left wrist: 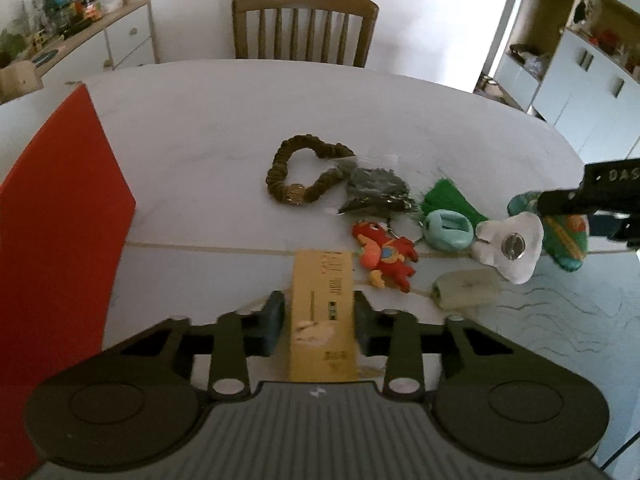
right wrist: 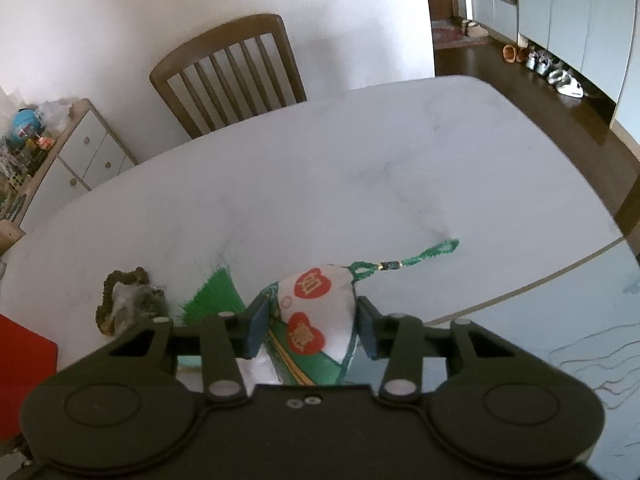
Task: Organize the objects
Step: 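Grasp the yellow box with the left tool while the right tool grasps the patterned pouch, then carry the yellow box and patterned pouch over the cardboard box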
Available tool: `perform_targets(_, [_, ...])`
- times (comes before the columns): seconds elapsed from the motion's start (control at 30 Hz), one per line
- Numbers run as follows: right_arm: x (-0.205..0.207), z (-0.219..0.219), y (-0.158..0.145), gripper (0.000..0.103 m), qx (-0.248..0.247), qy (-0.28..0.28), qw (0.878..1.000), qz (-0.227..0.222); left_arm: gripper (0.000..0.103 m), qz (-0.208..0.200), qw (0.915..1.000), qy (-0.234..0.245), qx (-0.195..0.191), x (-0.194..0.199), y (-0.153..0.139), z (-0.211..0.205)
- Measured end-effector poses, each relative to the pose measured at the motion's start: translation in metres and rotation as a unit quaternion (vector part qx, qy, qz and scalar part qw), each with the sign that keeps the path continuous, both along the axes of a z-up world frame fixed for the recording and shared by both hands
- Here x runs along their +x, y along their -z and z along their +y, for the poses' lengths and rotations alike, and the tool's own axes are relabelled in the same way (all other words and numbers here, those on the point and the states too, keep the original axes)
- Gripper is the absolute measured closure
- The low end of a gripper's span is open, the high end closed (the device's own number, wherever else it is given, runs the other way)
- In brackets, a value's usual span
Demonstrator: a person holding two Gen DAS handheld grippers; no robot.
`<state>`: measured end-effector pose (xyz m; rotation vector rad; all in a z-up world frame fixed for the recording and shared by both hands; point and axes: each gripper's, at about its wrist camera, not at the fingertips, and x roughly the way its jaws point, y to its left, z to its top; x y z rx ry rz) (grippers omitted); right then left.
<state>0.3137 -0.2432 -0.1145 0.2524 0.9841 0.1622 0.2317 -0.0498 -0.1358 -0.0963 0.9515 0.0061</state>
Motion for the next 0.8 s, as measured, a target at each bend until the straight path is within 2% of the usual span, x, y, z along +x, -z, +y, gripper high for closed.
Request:
perform_targets(0.27, [-0.02, -0.012, -0.026, 0.06, 0.01, -0.007, 1.0, -0.028, 0.072, 0.004, 0.9998, 0.014, 0.011, -0.006, -0.008, 0.002])
perform_targets(0.8, [-0.083, -0.018, -0.095, 0.06, 0.008, -0.055, 0.996, -0.073, 0.073, -0.007, 0.998, 0.06, -0.019, -0.047, -0.053, 0.017])
